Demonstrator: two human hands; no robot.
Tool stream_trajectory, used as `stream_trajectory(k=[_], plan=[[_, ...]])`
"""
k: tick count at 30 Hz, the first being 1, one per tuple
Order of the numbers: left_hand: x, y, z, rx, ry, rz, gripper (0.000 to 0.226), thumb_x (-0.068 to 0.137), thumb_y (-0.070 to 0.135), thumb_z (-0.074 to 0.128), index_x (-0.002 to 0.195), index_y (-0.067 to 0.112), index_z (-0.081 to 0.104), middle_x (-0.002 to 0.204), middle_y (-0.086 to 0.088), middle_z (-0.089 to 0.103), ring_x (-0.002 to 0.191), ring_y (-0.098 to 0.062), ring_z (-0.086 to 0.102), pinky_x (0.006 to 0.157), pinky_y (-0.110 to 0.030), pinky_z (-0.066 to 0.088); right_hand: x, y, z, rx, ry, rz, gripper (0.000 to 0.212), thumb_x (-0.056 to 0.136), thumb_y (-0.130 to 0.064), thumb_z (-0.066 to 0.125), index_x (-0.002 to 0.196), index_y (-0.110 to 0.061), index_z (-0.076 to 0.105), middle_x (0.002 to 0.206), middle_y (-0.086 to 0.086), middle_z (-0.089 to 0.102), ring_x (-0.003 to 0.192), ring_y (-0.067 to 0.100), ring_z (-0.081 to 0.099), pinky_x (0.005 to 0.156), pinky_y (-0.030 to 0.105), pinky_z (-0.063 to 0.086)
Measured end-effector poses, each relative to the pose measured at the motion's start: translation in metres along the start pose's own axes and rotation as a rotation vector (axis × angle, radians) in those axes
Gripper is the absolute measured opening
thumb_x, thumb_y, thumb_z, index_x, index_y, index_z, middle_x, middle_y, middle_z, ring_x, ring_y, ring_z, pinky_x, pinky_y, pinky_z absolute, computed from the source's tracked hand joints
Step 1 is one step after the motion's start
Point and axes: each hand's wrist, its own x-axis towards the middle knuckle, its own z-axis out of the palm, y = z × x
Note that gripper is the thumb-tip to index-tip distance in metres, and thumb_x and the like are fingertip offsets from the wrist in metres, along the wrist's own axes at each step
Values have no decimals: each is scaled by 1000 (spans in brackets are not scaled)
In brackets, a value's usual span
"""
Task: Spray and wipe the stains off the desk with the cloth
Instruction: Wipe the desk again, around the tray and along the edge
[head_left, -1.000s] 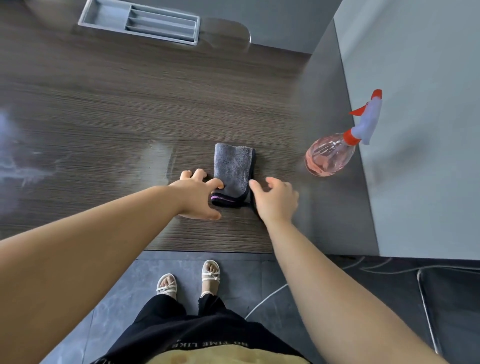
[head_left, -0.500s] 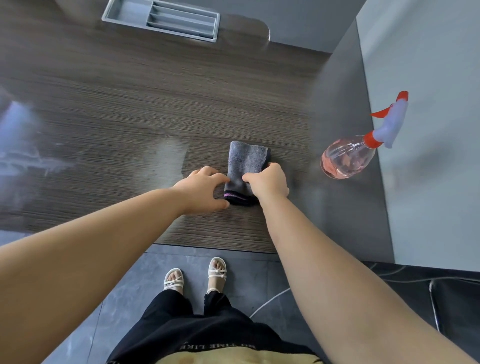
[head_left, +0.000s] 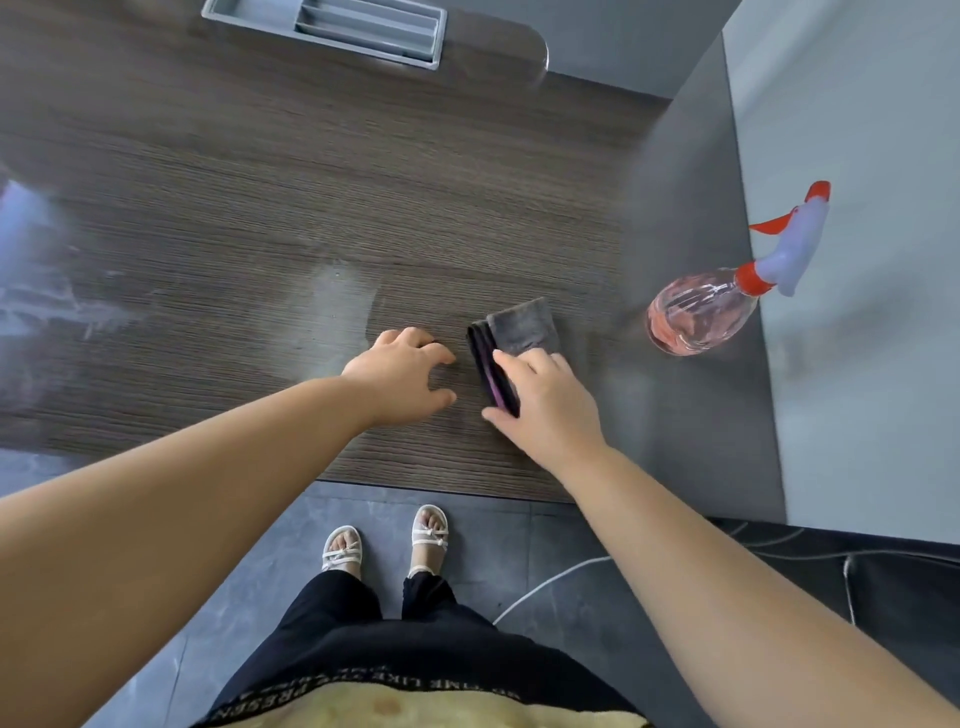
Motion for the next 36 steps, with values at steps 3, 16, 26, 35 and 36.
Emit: stream_trajectory(k=[3, 16, 26, 35, 36], plan=[[1, -6, -2, -9, 26, -5, 52, 91, 46, 50, 140, 31, 39, 147, 1, 32, 138, -25, 19, 107, -40, 32, 7, 12, 7, 25, 267, -75, 46, 84, -37, 61, 120, -9, 64, 117, 8, 63, 109, 33, 54, 86, 42, 51], [16, -9, -6, 191, 44, -48, 67, 87, 60, 46, 145, 33, 26, 149, -2, 21, 137, -26, 17, 106, -42, 29, 23, 68, 27, -213, 115, 146, 63, 96, -45, 30, 149, -12, 28, 157, 5, 24, 145, 33, 17, 115, 52, 17], [19, 9, 19, 66, 231, -133, 51, 92, 45, 45, 137, 22, 38, 146, -7, 25, 136, -31, 19, 111, -45, 22, -40, 75, 42, -265, 108, -67, 56, 96, -40, 33, 146, -15, 36, 153, 3, 34, 142, 30, 26, 111, 53, 28], [4, 11, 32, 43, 300, 49, 44, 95, 32, 43, 137, 19, 41, 143, -4, 30, 133, -28, 22, 110, -39, 22, -66, 5, 65, -214, 71, -161, 55, 95, -40, 40, 144, -16, 41, 153, 1, 34, 142, 30, 27, 114, 50, 23], [3, 8, 31, 54, 289, 62, 43, 95, 32, 43, 137, 20, 42, 143, -4, 30, 133, -28, 22, 110, -39, 22, -75, 22, 62, -232, 55, -154, 54, 95, -40, 39, 144, -17, 41, 152, 1, 35, 142, 29, 28, 113, 51, 26]])
